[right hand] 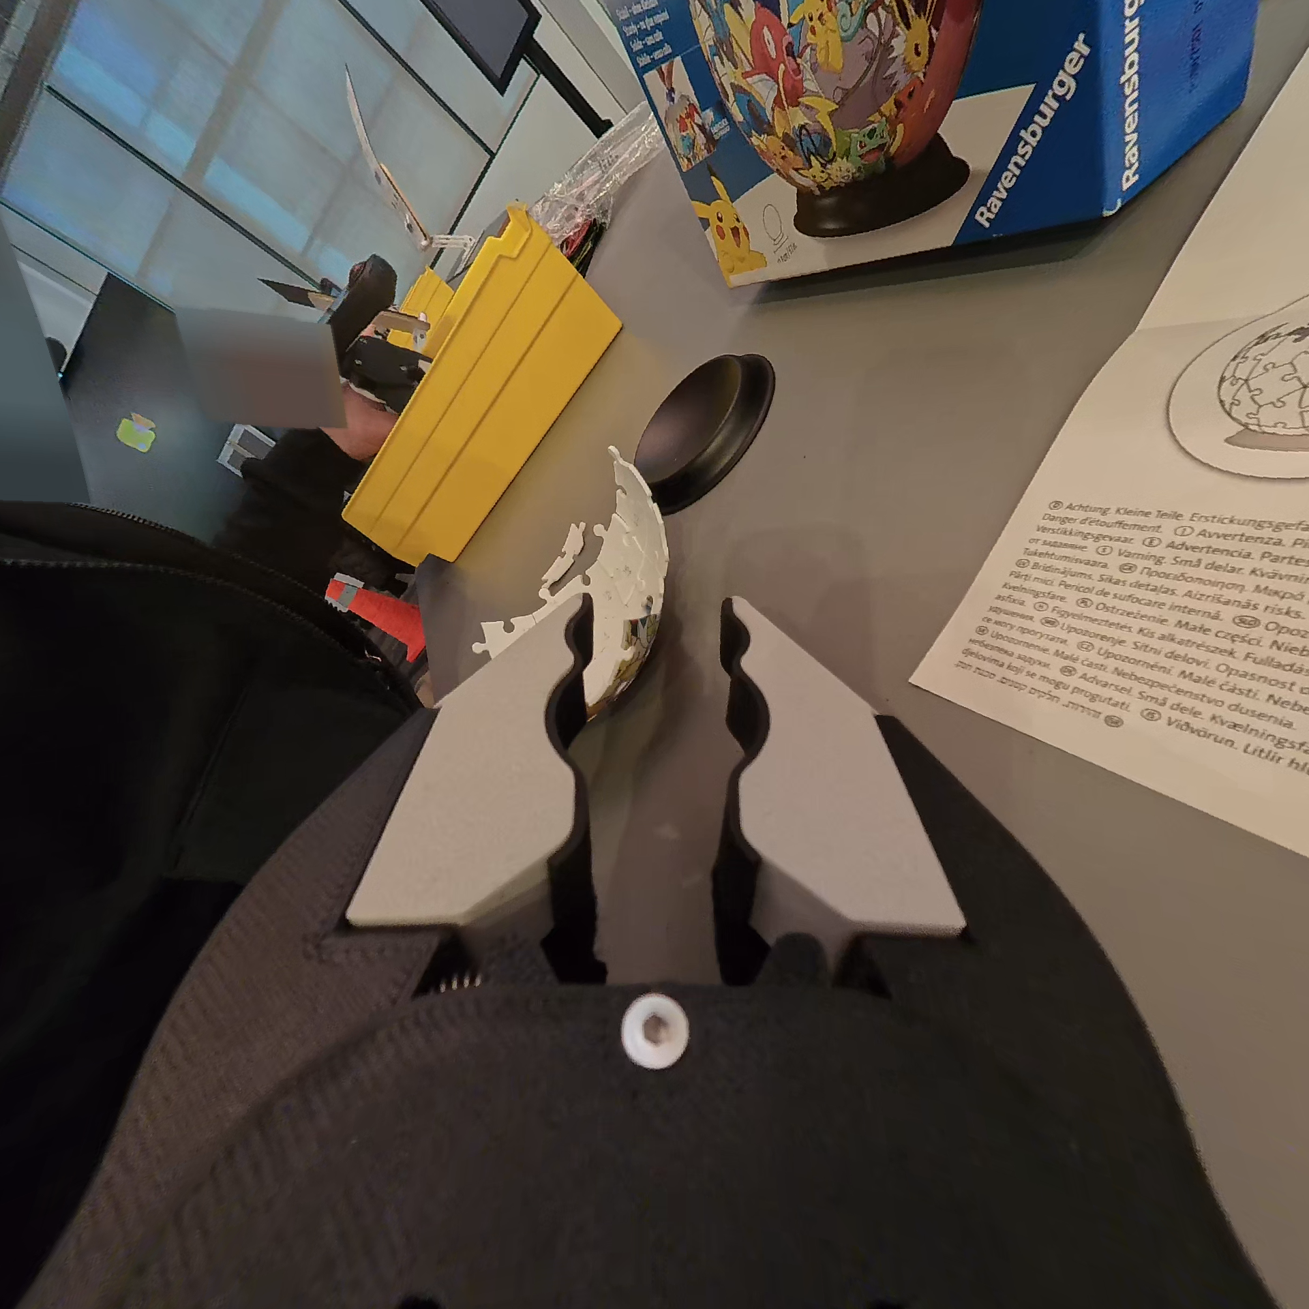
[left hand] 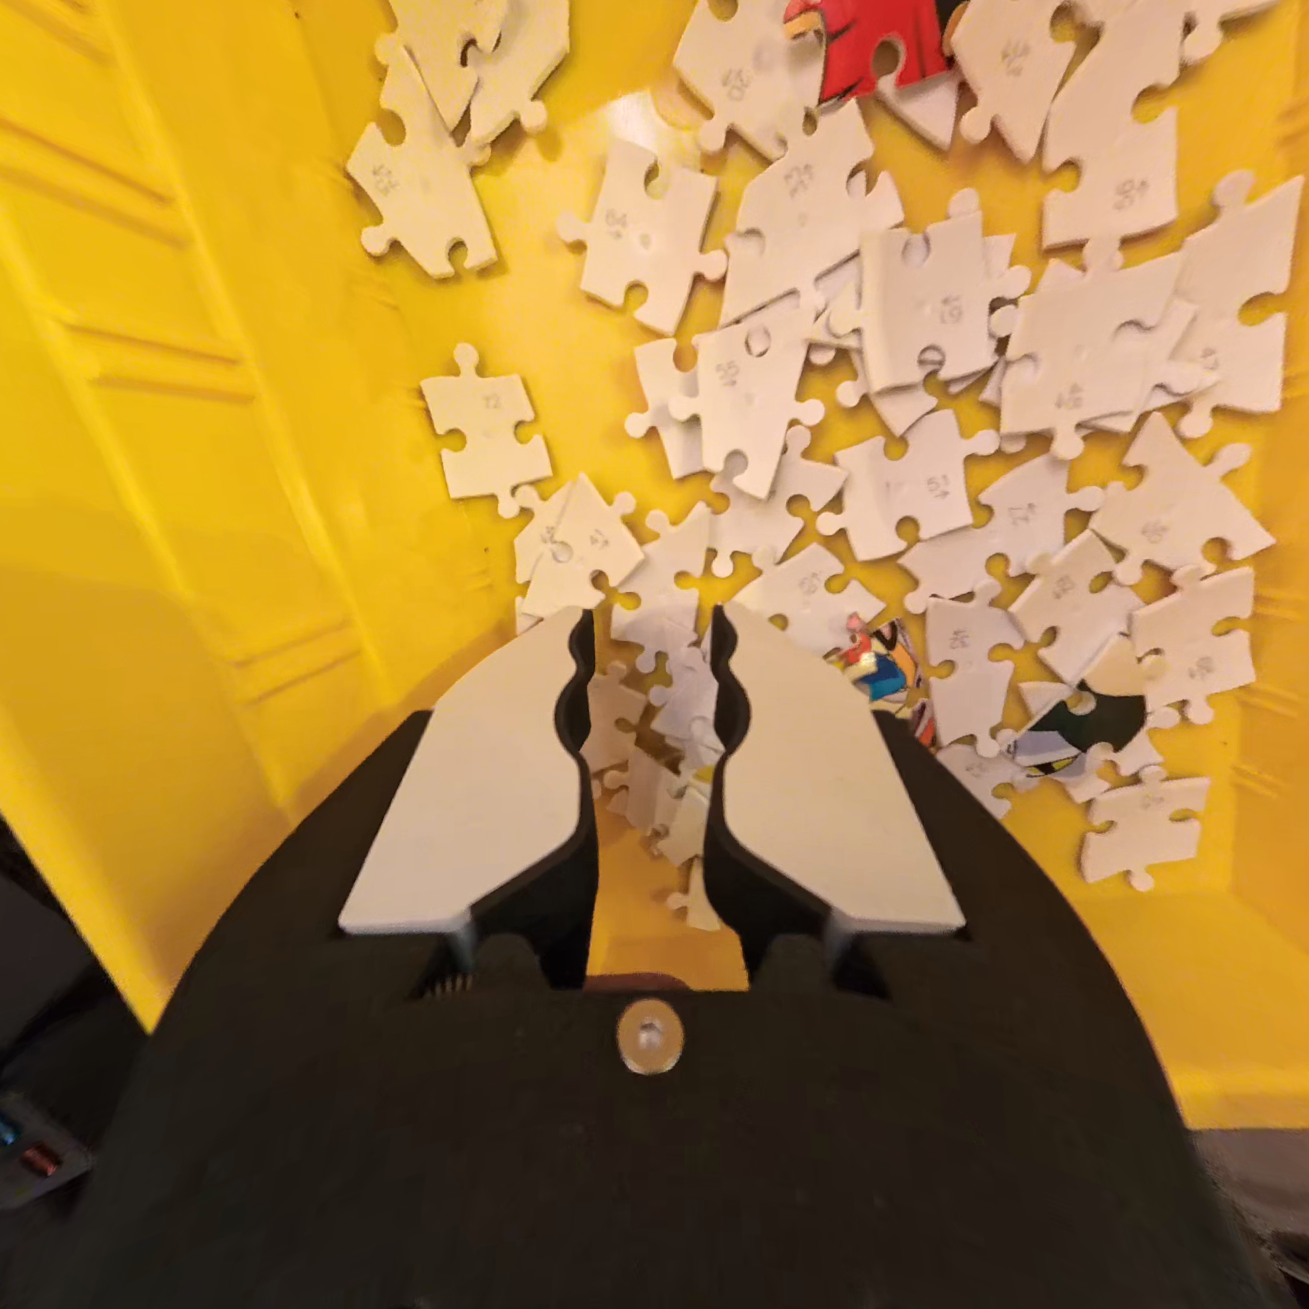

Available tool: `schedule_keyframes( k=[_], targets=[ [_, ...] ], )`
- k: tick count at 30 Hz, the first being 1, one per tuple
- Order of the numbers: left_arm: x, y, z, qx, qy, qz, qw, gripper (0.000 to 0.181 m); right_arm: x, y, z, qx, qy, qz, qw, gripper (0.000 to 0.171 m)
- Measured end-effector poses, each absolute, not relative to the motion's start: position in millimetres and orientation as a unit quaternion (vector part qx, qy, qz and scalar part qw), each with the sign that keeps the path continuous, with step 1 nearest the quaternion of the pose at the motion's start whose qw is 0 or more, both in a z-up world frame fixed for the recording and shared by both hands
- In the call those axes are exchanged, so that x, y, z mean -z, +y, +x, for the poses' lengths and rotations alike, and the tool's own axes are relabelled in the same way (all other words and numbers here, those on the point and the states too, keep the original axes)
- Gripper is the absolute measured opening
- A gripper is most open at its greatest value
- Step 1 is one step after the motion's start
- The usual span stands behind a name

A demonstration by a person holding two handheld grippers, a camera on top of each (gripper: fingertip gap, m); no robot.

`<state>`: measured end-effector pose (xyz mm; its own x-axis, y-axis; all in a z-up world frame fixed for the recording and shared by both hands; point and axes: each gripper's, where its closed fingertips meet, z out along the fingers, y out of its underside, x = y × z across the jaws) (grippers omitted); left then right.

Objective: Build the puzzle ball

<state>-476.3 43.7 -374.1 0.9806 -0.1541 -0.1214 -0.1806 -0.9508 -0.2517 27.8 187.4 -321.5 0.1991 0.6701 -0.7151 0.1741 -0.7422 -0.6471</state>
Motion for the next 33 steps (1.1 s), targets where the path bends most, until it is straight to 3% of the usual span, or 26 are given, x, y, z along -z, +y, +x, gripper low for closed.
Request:
schedule_keyframes(
  k=[14, 17, 25, 33],
  targets=[
    [376.6, 54.0, -472.3, -0.044, 0.066, -0.981, 0.175, 0.014, 319.4, 186.9, 28.3, -0.571, -0.284, -0.738, 0.220, 0.035],
    [366.6, 56.4, -474.1, -0.060, 0.069, -0.976, 0.199, 0.003, 319.2, 186.9, 28.5, -0.572, -0.284, -0.738, 0.221, 0.035],
    [354.7, 55.2, -472.1, -0.074, 0.080, -0.967, 0.232, 0.002, 318.9, 186.6, 28.5, -0.572, -0.284, -0.737, 0.220, 0.035],
    [316.2, 60.1, -463.6, -0.051, 0.073, -0.943, 0.321, 0.002, 319.1, 186.2, 28.2, -0.572, -0.285, -0.737, 0.219, 0.035]
  ],
)
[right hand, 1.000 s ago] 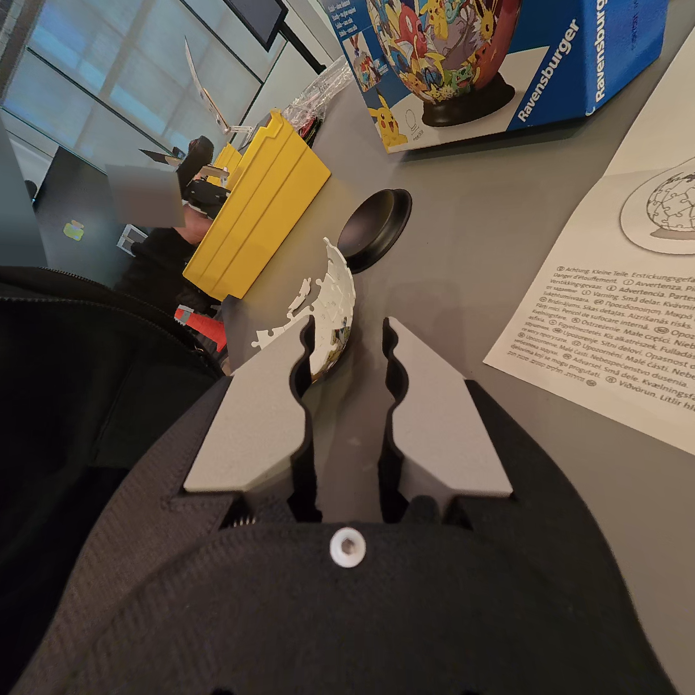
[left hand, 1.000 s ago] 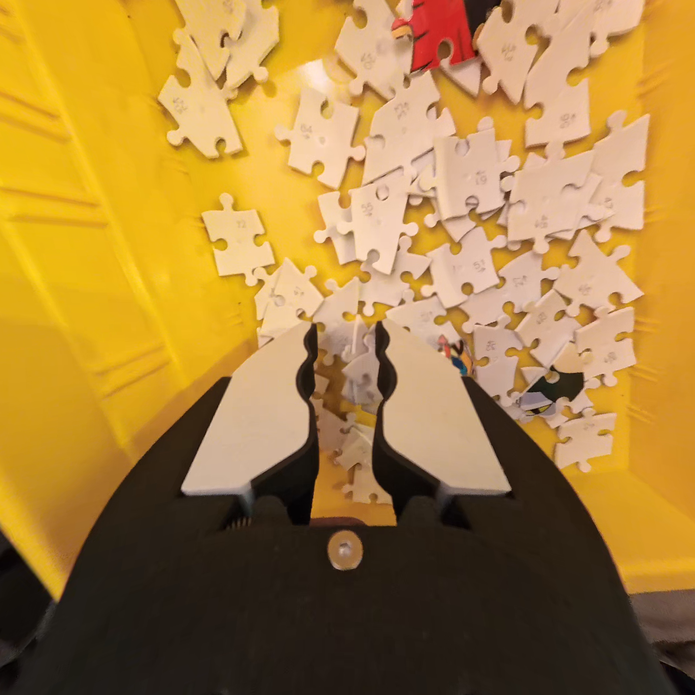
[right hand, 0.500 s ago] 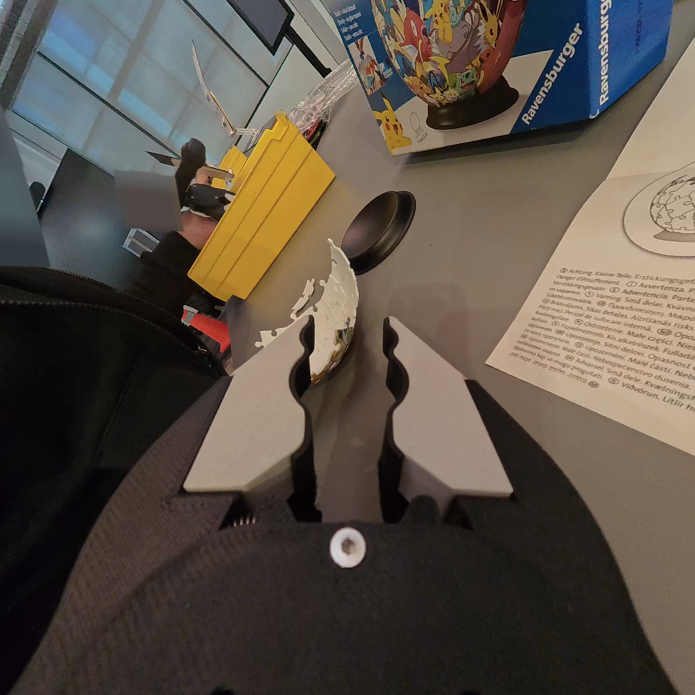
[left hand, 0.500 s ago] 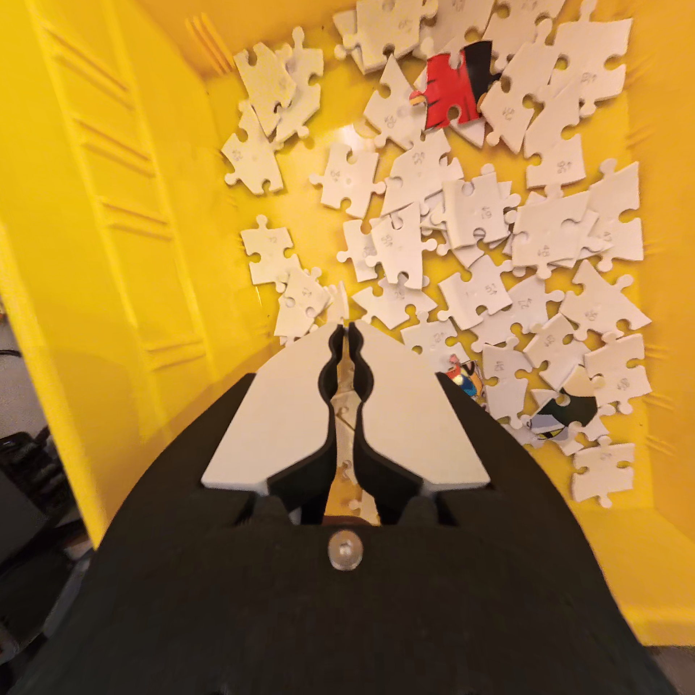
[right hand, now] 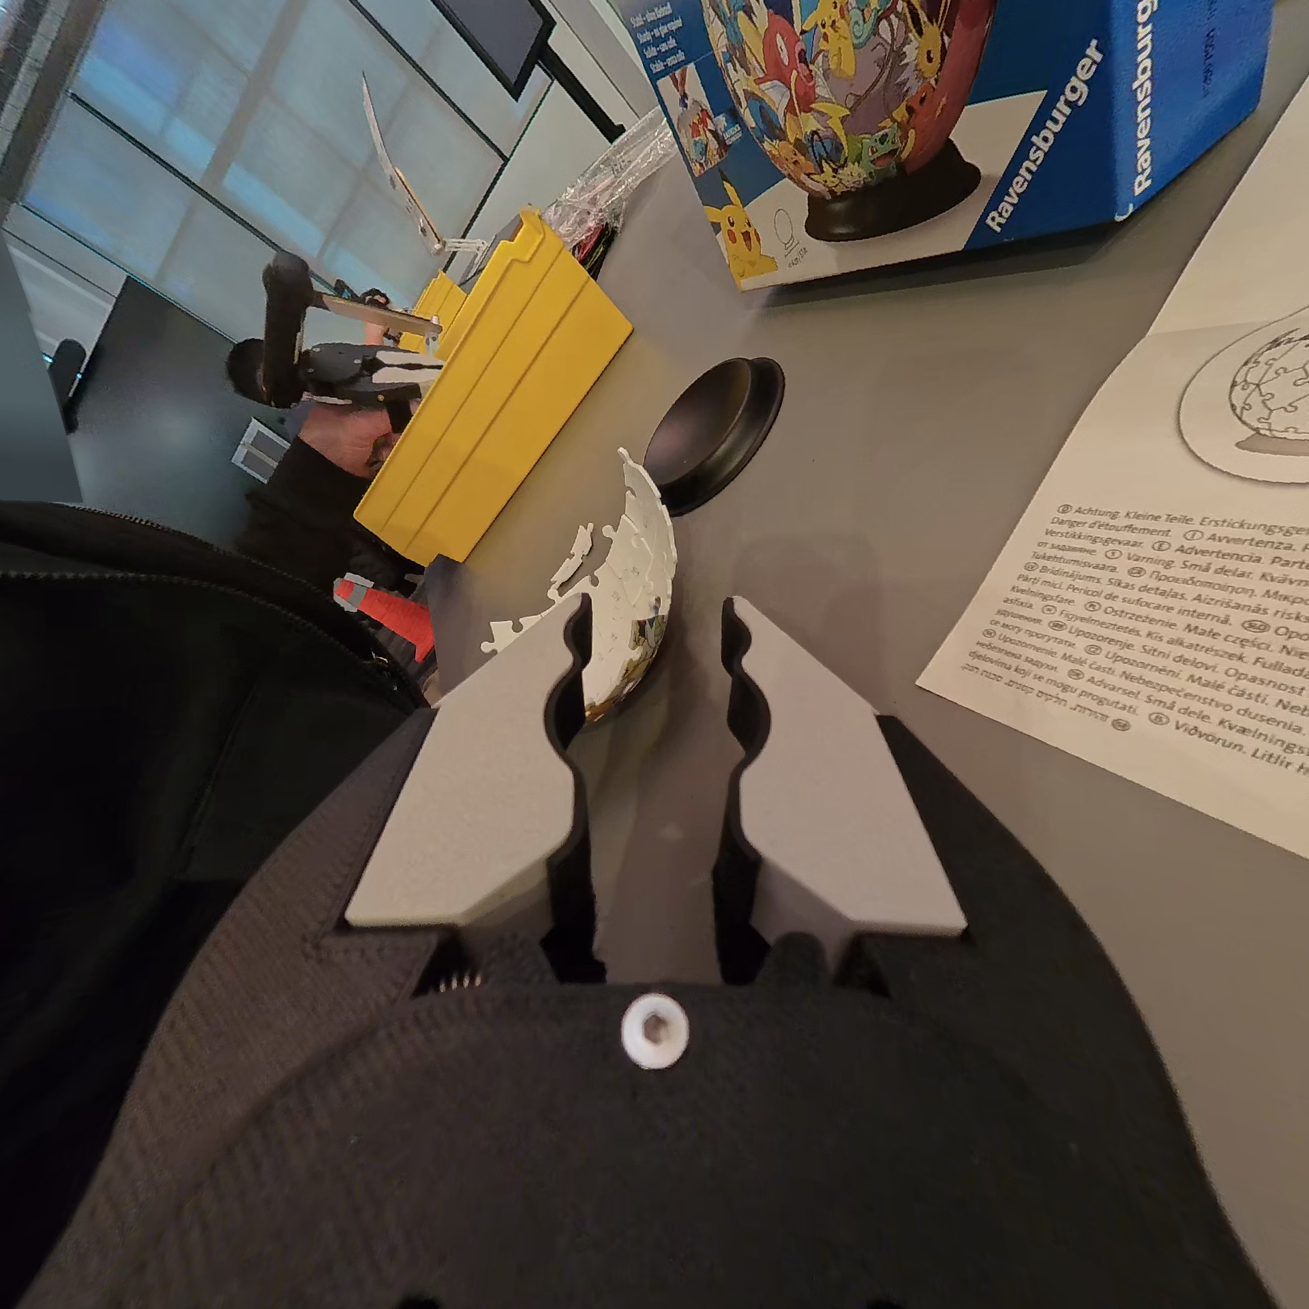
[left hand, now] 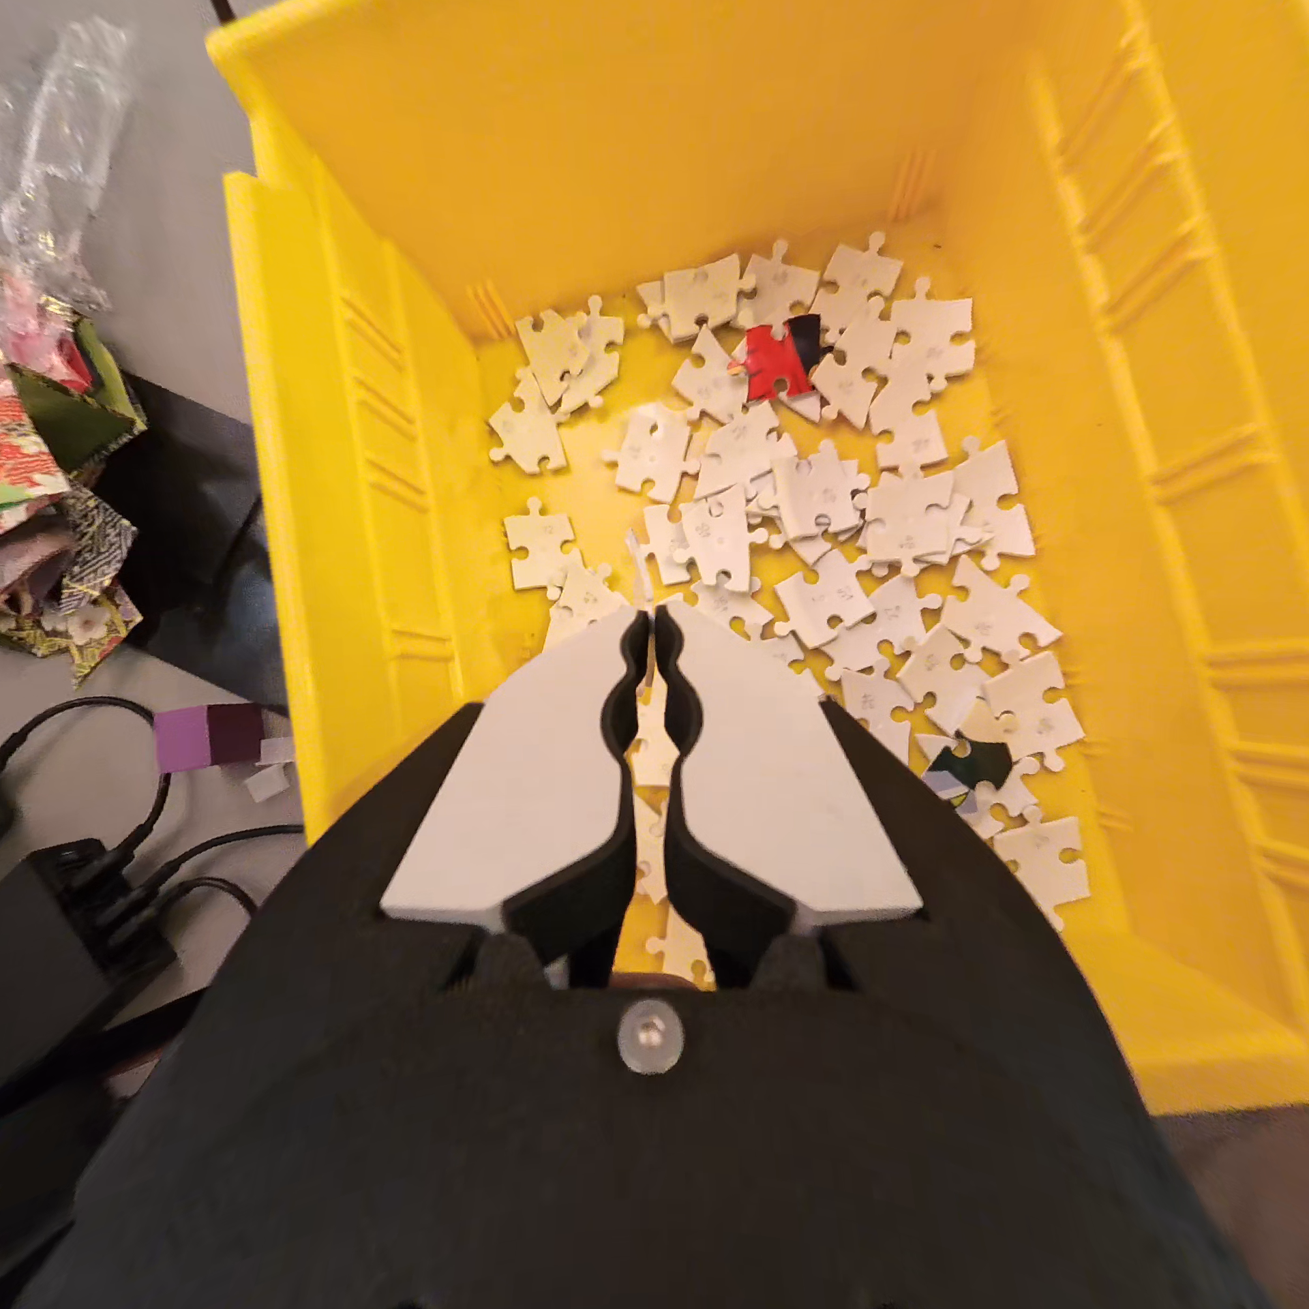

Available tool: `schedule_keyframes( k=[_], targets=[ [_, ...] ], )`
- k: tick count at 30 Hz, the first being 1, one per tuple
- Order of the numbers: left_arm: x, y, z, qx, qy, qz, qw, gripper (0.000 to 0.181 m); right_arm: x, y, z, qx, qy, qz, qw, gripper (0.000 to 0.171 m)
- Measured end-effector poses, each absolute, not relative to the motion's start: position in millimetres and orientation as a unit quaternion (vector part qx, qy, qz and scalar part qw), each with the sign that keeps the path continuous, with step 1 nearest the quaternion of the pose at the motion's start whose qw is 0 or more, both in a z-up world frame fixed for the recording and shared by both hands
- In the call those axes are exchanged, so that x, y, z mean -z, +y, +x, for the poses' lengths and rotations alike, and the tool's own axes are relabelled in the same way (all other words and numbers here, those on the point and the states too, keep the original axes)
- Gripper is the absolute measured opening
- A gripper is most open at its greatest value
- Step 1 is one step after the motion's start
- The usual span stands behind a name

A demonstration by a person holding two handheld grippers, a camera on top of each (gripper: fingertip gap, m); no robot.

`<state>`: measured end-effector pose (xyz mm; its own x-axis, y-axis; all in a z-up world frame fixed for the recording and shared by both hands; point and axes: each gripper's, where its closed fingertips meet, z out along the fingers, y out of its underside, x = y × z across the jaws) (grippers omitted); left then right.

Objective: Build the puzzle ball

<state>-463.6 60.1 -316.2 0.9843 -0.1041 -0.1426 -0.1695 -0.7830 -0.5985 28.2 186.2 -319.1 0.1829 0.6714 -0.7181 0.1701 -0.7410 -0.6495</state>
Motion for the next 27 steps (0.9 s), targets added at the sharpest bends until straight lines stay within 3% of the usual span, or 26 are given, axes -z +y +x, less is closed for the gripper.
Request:
schedule_keyframes(
  k=[9, 18, 27],
  targets=[
    [275.5, 57.4, -426.3, -0.043, 0.104, -0.916, 0.385, 0.002, 319.8, 186.1, 28.0, -0.570, -0.286, -0.738, 0.218, 0.036],
    [203.6, 67.2, -236.3, 0.110, 0.242, -0.831, 0.488, 0.002, 320.4, 185.4, 27.4, -0.568, -0.290, -0.739, 0.218, 0.036],
    [344.1, 81.0, -165.7, 0.014, 0.353, -0.869, 0.345, 0.002, 319.7, 184.3, 27.4, -0.570, -0.292, -0.736, 0.218, 0.036]
  ],
)
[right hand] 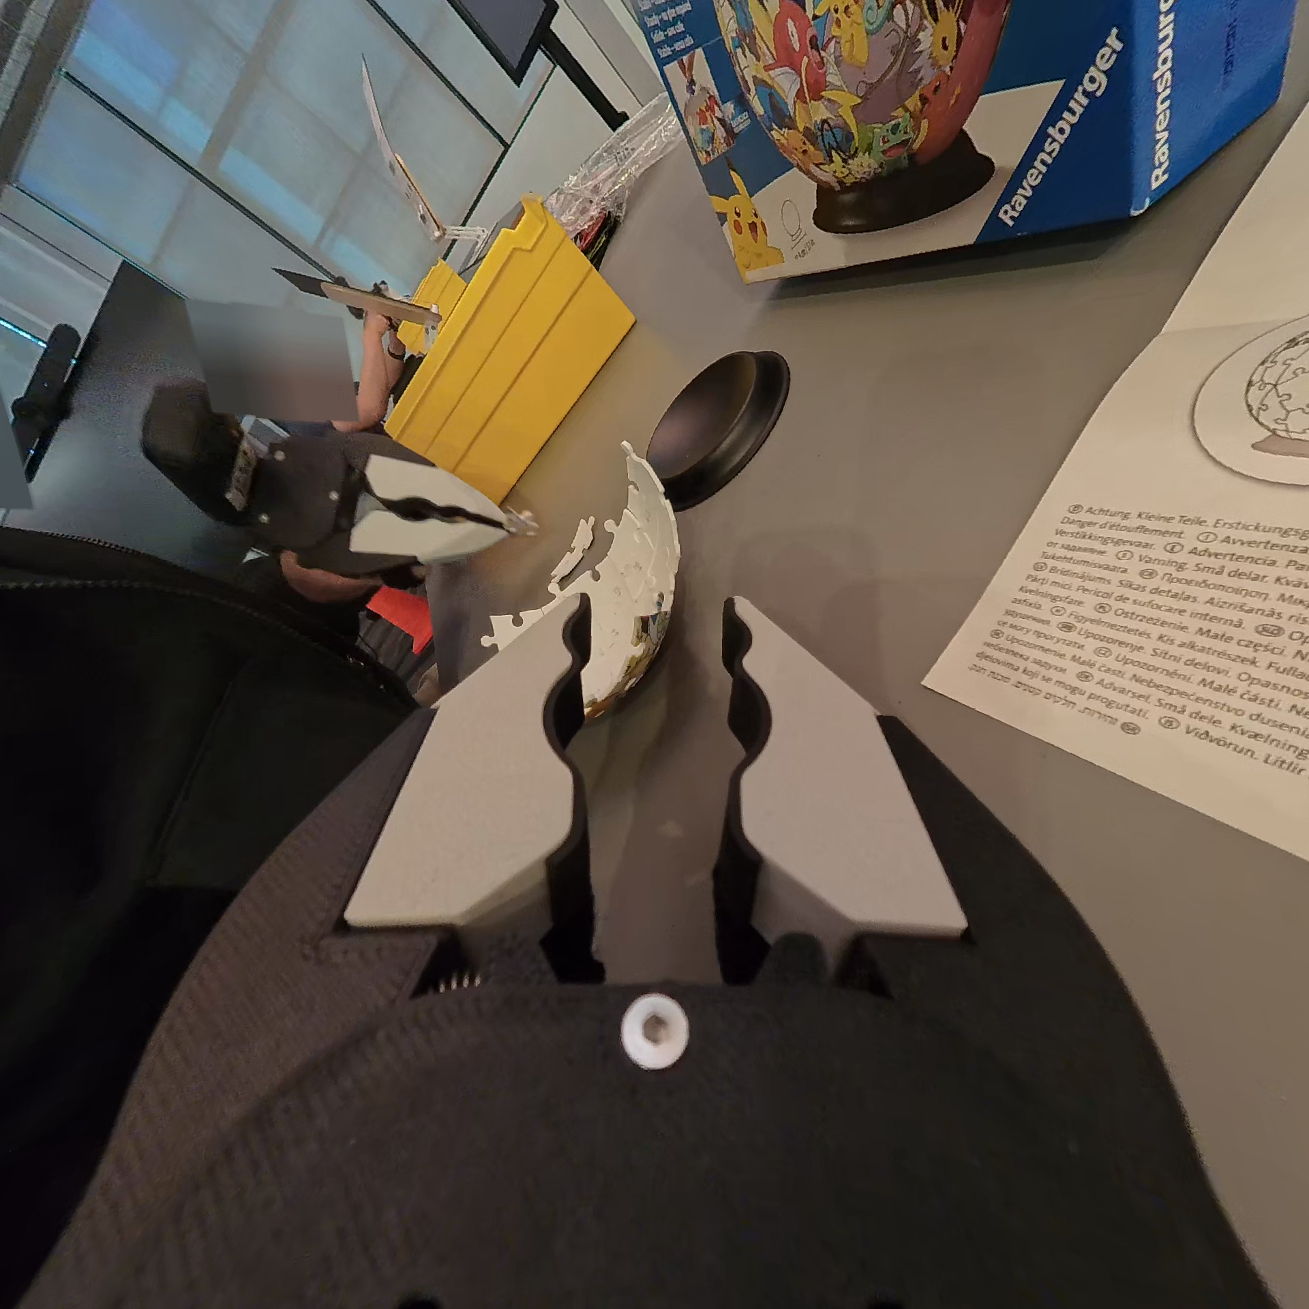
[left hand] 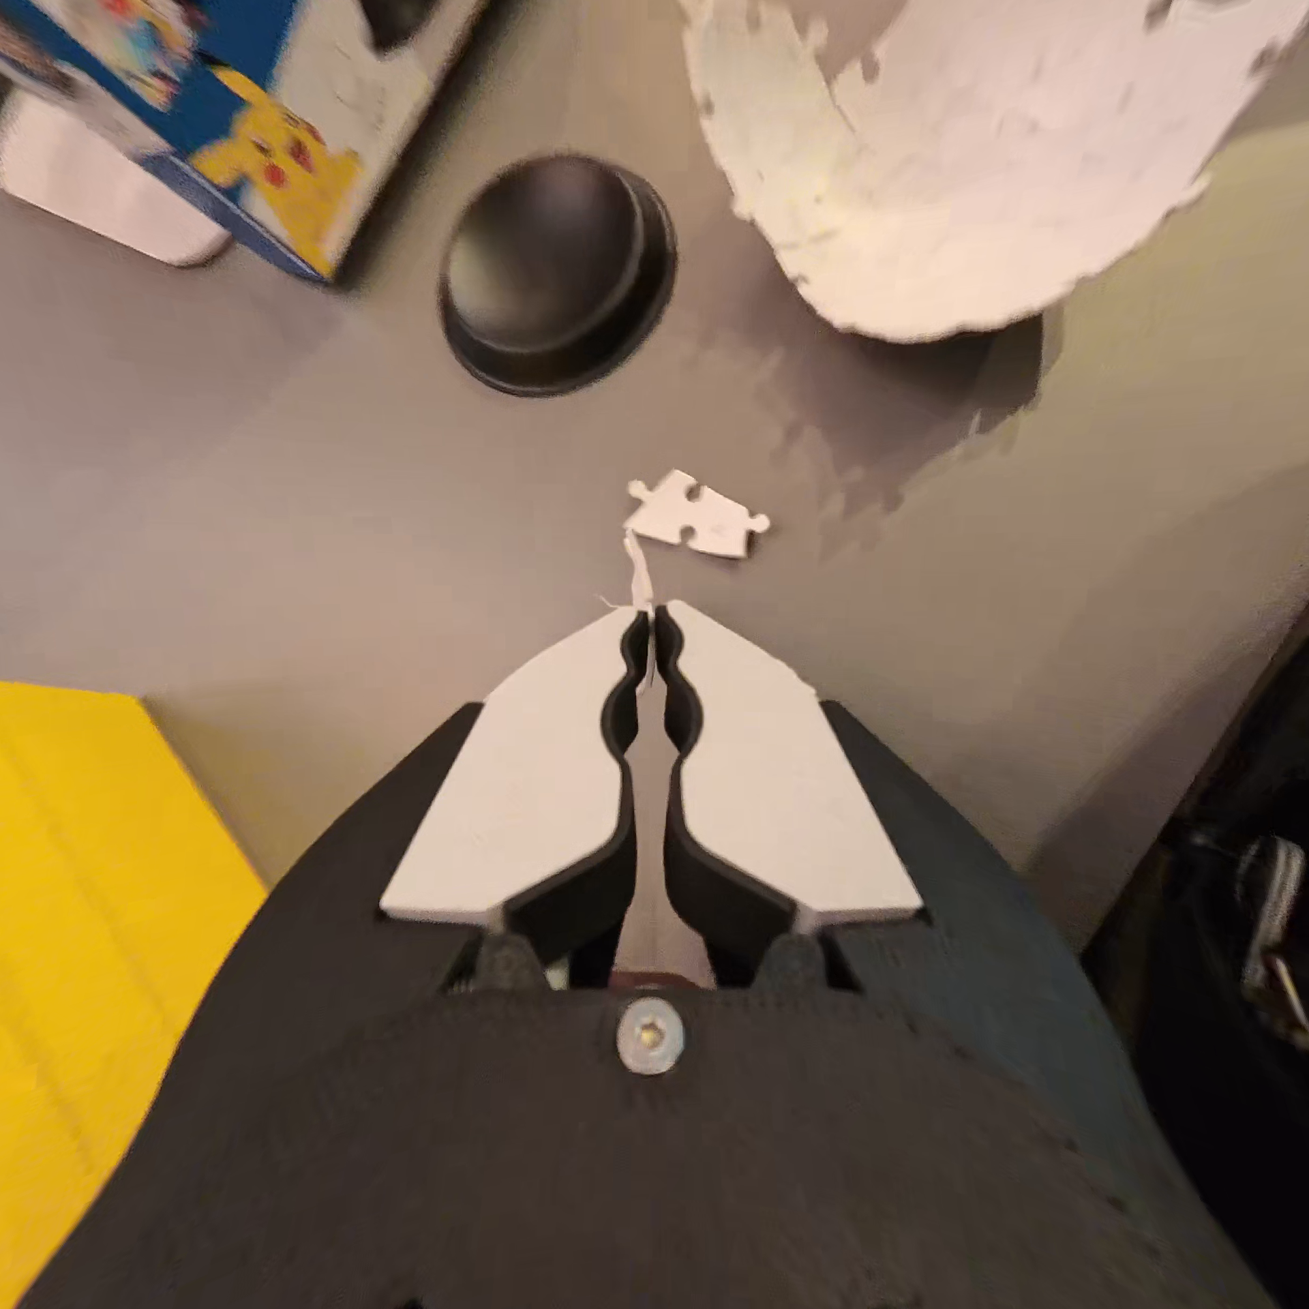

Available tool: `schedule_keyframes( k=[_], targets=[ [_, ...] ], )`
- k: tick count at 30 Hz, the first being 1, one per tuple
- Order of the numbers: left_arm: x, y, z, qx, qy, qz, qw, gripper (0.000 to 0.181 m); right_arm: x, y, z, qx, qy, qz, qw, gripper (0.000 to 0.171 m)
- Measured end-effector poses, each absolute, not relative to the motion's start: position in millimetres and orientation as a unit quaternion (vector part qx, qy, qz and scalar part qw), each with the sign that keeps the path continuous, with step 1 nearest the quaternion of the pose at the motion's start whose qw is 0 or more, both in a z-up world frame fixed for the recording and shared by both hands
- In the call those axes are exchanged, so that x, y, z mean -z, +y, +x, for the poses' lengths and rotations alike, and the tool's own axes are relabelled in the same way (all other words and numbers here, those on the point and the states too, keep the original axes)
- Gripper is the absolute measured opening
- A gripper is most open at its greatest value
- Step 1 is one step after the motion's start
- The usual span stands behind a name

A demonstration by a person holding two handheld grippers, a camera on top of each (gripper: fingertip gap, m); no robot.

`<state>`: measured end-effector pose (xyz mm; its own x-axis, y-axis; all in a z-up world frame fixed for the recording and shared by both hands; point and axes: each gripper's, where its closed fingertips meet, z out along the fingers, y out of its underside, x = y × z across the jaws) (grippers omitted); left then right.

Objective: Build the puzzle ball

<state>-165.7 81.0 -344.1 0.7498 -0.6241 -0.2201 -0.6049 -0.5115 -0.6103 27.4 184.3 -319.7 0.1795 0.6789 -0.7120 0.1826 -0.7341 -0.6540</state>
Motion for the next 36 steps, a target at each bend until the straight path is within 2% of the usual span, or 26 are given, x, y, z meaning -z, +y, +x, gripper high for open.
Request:
schedule_keyframes(
  k=[6, 10, 13, 17, 20, 22, 25, 28, 31, 36],
  targets=[
    [369.1, 81.7, -158.9, -0.022, 0.381, -0.865, 0.326, 0.004, 320.6, 184.7, 27.2, -0.568, -0.291, -0.739, 0.216, 0.036],
    [369.6, 77.5, -154.5, 0.002, 0.371, -0.872, 0.319, 0.021, 321.2, 185.1, 27.1, -0.566, -0.291, -0.740, 0.217, 0.036],
    [344.4, 75.4, -151.5, 0.044, 0.343, -0.868, 0.356, 0.011, 321.5, 185.3, 27.1, -0.565, -0.291, -0.741, 0.216, 0.036],
    [284.9, 69.4, -167.2, 0.060, 0.303, -0.853, 0.421, 0.012, 321.9, 185.4, 27.0, -0.564, -0.291, -0.742, 0.216, 0.036],
    [236.6, 62.2, -207.3, 0.058, 0.247, -0.843, 0.474, 0.013, 322.0, 185.4, 27.0, -0.564, -0.291, -0.742, 0.216, 0.036],
    [224.4, 52.7, -259.3, 0.022, 0.202, -0.858, 0.471, 0.018, 321.8, 185.3, 27.0, -0.564, -0.291, -0.742, 0.216, 0.036],
    [245.4, 25.4, -339.4, -0.016, 0.166, -0.901, 0.400, 0.023, 321.5, 184.8, 26.9, -0.565, -0.293, -0.740, 0.216, 0.036],
    [295.8, -6.2, -384.9, -0.007, 0.165, -0.946, 0.280, 0.026, 321.1, 184.4, 26.8, -0.566, -0.294, -0.739, 0.216, 0.036],
    [333.1, -20.9, -401.7, -0.013, 0.180, -0.965, 0.192, 0.031, 321.3, 184.1, 26.7, -0.565, -0.295, -0.740, 0.217, 0.036],
    [358.5, -27.9, -398.8, 0.021, 0.200, -0.974, 0.102, 0.033, 321.4, 184.5, 26.8, -0.565, -0.294, -0.740, 0.217, 0.036]
  ],
)
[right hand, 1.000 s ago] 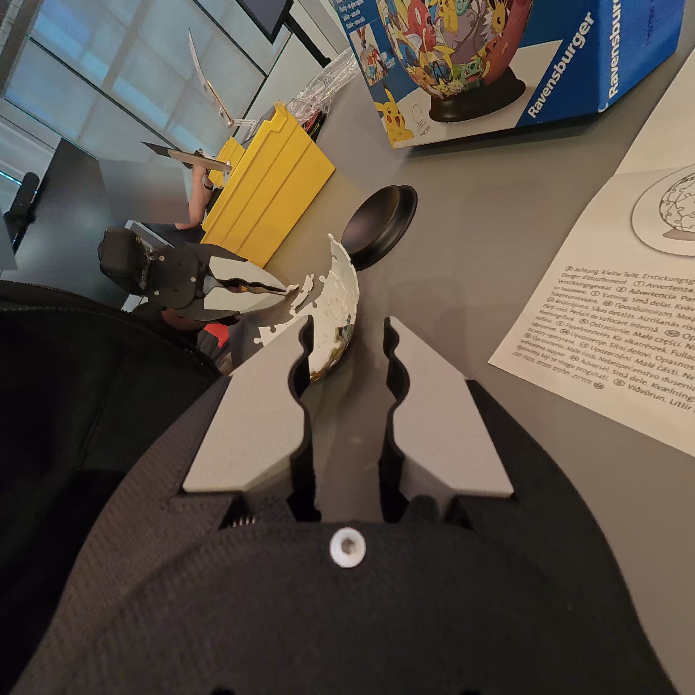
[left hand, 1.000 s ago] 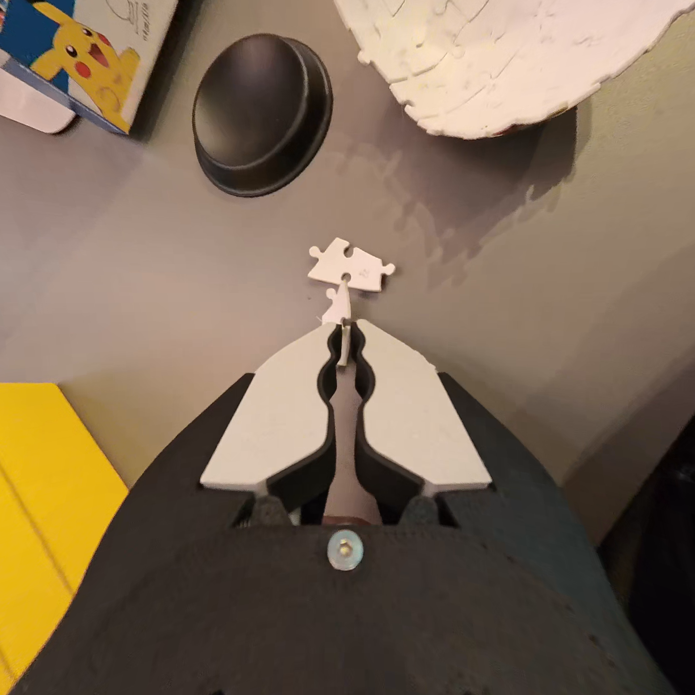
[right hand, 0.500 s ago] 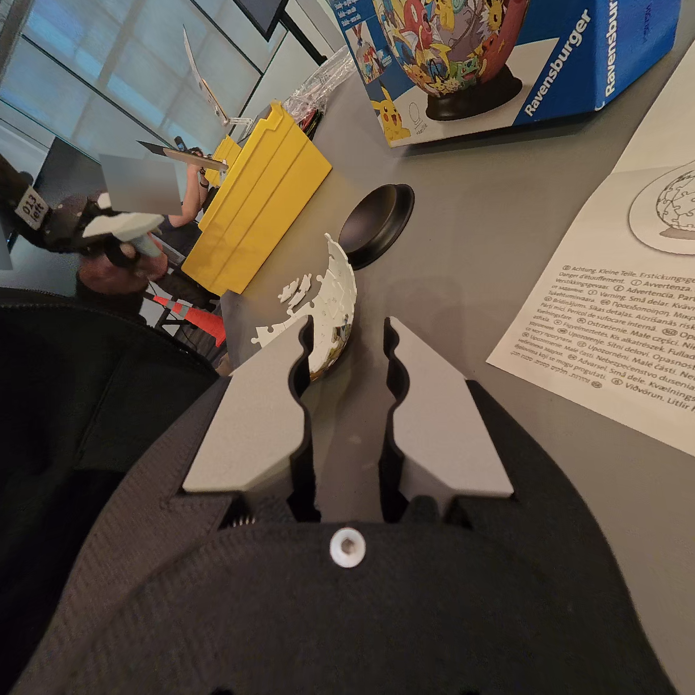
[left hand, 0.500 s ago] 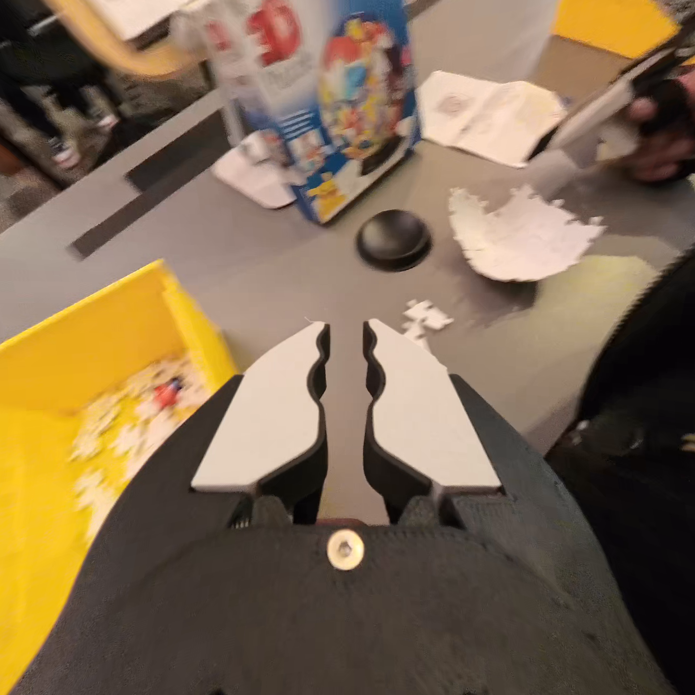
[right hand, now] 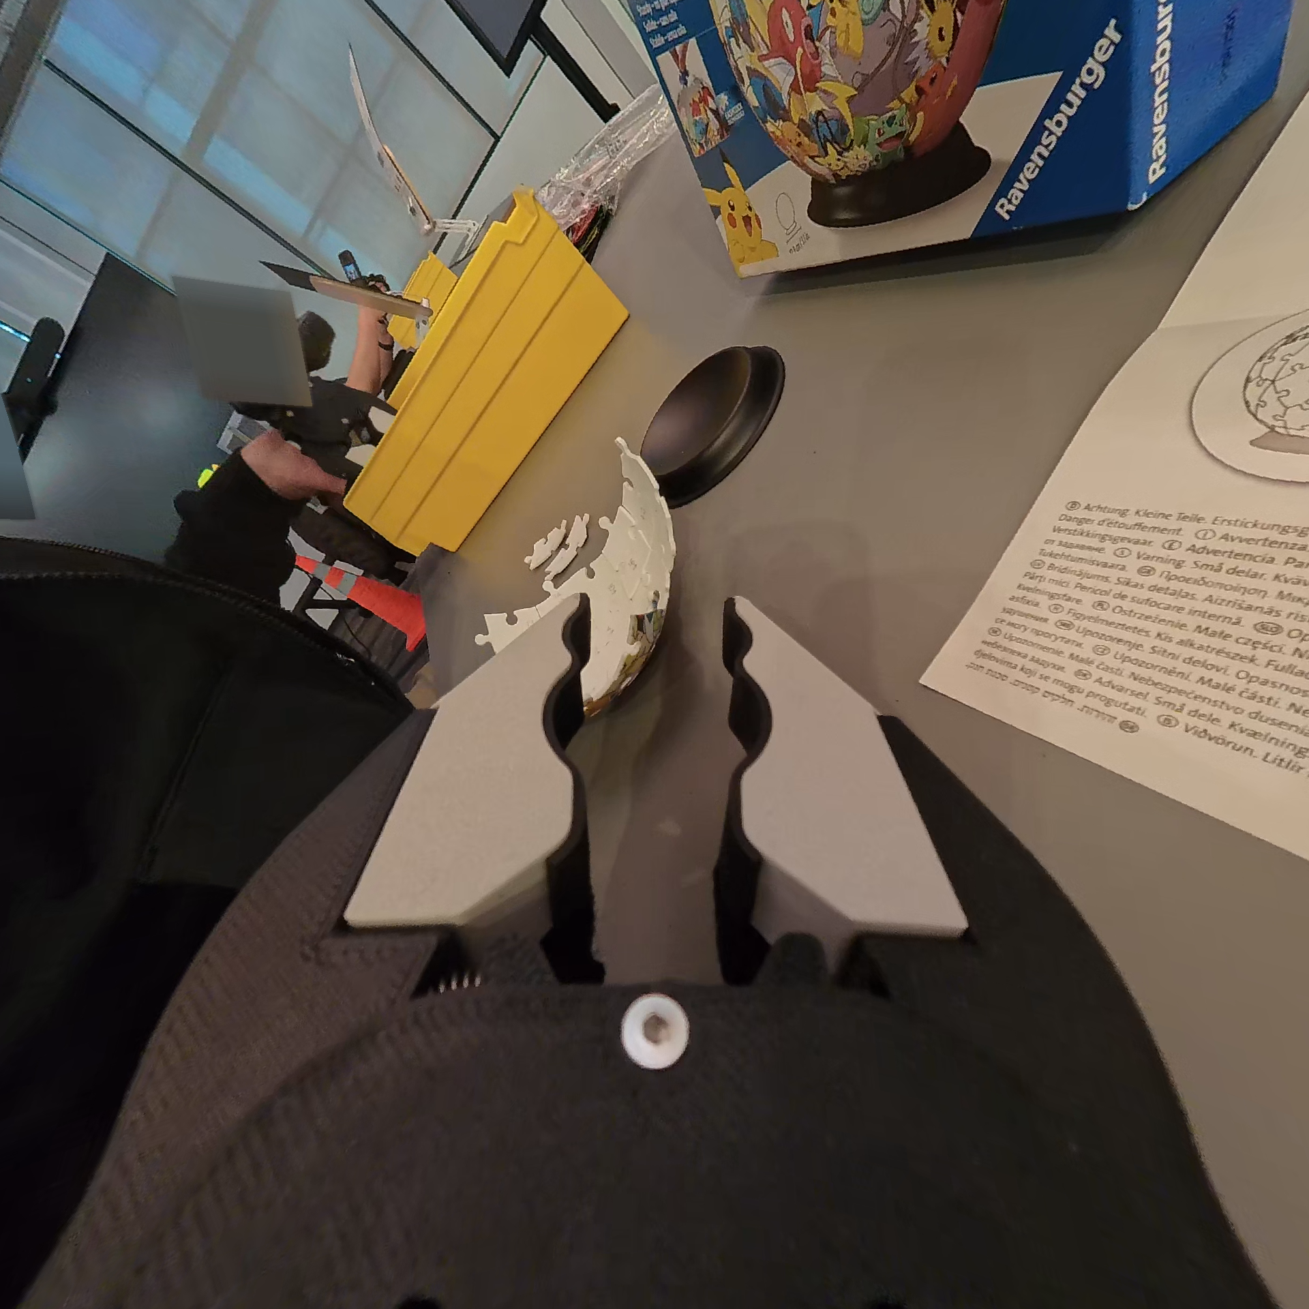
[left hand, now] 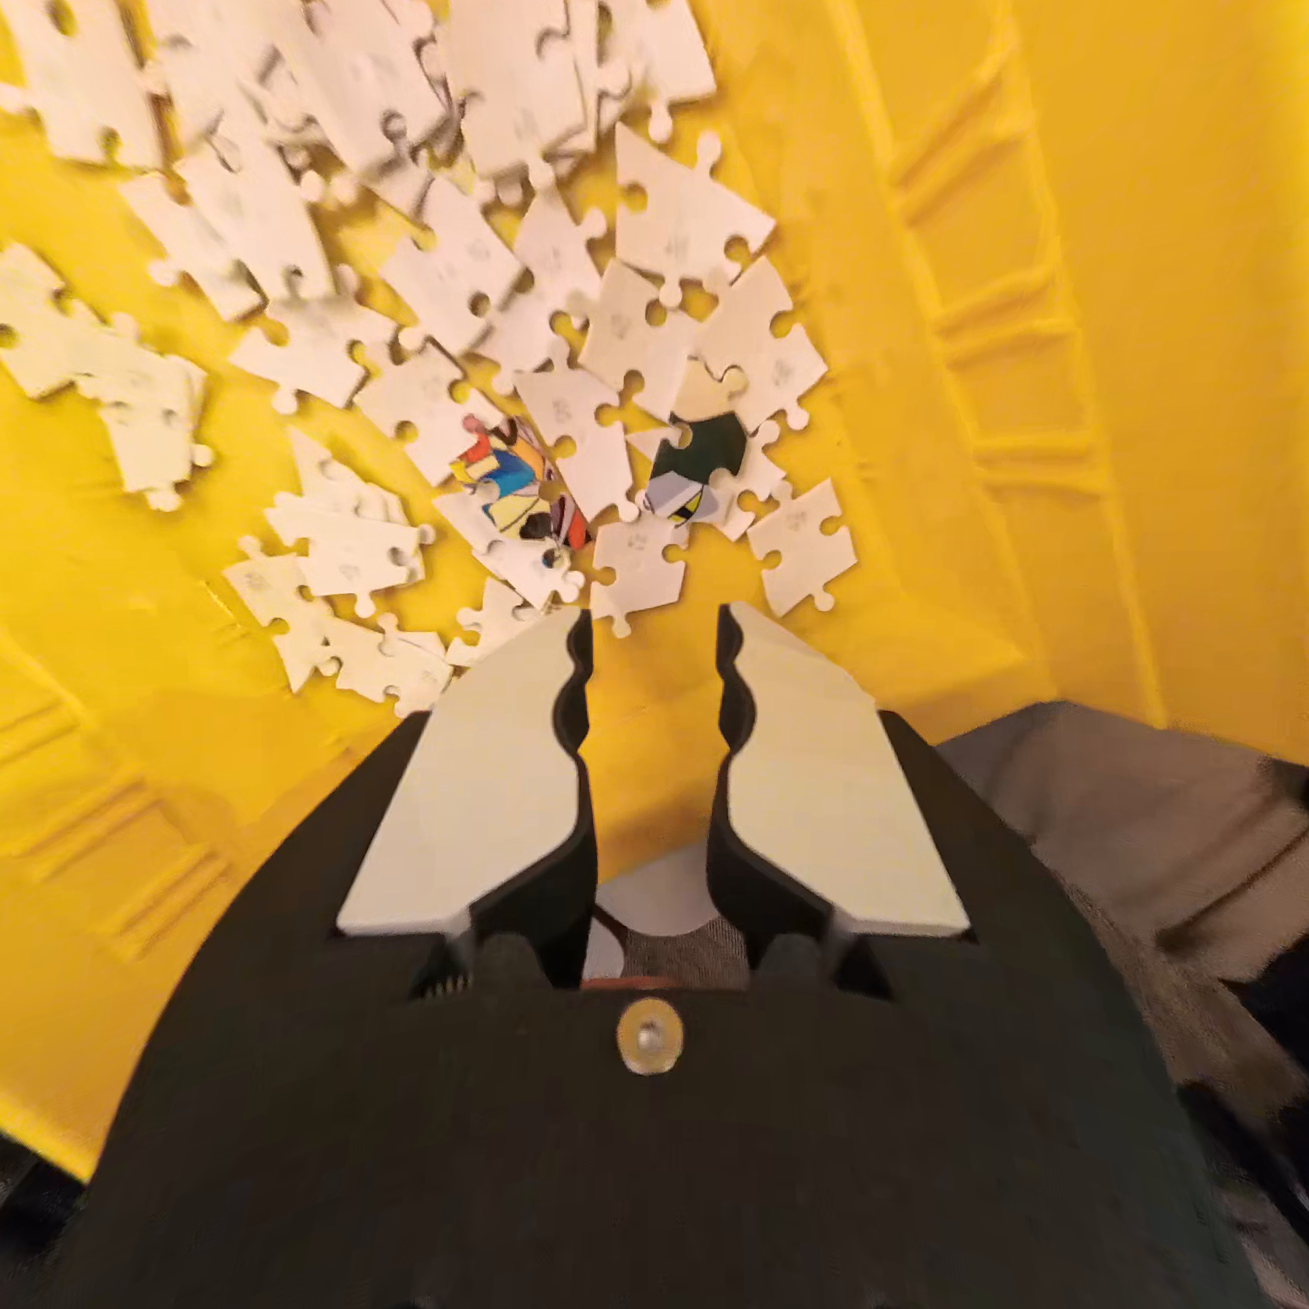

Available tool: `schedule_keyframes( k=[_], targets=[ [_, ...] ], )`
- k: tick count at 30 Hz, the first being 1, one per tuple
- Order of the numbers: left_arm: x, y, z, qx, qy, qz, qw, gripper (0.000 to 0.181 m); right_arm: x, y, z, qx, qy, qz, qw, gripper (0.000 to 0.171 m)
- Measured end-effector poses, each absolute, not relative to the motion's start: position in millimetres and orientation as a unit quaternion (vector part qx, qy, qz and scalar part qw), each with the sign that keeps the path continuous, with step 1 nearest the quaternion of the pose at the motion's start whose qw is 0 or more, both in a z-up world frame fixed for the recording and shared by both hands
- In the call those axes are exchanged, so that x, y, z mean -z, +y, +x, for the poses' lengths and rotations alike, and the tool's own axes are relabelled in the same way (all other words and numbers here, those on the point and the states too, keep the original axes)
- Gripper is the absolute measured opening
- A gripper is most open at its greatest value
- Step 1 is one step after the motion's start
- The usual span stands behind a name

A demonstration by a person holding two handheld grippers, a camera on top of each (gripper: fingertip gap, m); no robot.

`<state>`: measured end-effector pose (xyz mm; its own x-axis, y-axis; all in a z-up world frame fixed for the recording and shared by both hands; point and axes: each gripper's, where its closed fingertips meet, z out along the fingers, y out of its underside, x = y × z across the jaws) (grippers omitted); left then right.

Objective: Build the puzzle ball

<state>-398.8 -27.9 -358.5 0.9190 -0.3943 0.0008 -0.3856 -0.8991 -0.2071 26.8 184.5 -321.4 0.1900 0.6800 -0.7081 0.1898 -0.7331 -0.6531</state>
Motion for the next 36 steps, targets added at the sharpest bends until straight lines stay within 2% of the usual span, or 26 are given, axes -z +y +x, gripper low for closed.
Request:
schedule_keyframes(
  k=[9, 13, 17, 30, 32, 36],
  targets=[
    [369.3, -27.8, -402.4, 0.076, 0.213, -0.974, 0.005, 0.039, 321.0, 184.8, 27.1, -0.567, -0.292, -0.739, 0.217, 0.036],
    [374.7, -28.4, -404.2, 0.074, 0.235, -0.968, -0.052, 0.037, 320.5, 184.6, 27.1, -0.568, -0.292, -0.738, 0.217, 0.036],
    [377.8, -25.8, -408.6, 0.026, 0.262, -0.962, -0.078, 0.026, 320.3, 184.9, 27.3, -0.569, -0.291, -0.738, 0.217, 0.036],
    [374.9, -21.7, -408.1, -0.035, 0.290, -0.955, -0.043, 0.025, 319.4, 184.5, 27.5, -0.572, -0.291, -0.736, 0.217, 0.037],
    [372.9, -21.4, -404.7, -0.026, 0.290, -0.956, -0.031, 0.007, 319.5, 184.3, 27.4, -0.572, -0.291, -0.736, 0.216, 0.037],
    [369.7, -20.9, -406.1, -0.030, 0.285, -0.958, -0.011, 0.004, 319.8, 184.6, 27.0, -0.570, -0.293, -0.736, 0.216, 0.037]
  ],
)
